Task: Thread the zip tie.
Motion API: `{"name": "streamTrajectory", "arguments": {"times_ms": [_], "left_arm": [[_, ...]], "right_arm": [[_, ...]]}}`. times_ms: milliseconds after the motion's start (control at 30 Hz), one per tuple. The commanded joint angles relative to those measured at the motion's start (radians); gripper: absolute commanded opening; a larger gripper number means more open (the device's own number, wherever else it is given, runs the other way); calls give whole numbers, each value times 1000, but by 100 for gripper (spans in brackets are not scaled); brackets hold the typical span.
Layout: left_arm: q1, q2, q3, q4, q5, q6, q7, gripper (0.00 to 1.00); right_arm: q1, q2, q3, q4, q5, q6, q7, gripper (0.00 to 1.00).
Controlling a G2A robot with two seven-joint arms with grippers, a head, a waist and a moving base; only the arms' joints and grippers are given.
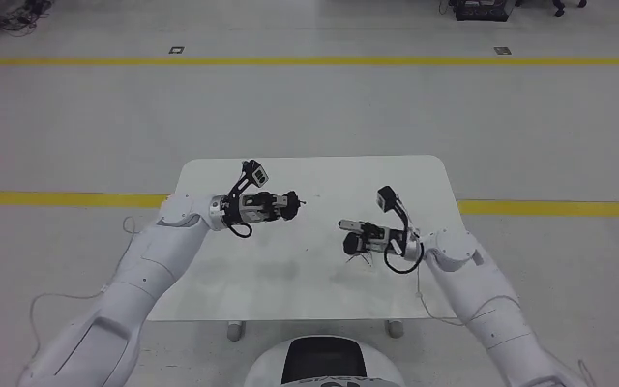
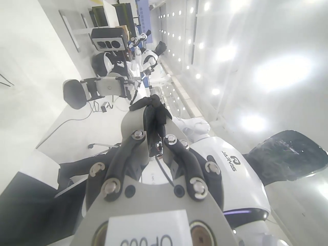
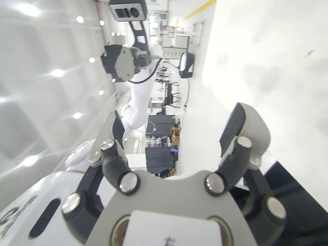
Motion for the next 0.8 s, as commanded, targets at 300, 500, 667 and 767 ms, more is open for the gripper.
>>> {"name": "streamTrajectory", "arguments": {"times_ms": [300, 500, 667, 767], "left_arm": [[0, 0, 0, 0, 0, 0, 0, 0], [0, 0, 0, 0, 0, 0, 0, 0], [0, 0, 0, 0, 0, 0, 0, 0], [0, 0, 0, 0, 0, 0, 0, 0]], "right_arm": [[-32, 27, -19, -216, -321, 326, -58, 100], [-32, 28, -20, -220, -339, 324, -79, 100], [29, 34, -48, -215, -464, 348, -58, 100], [94, 34, -85, -175, -532, 347, 1, 100]]}}
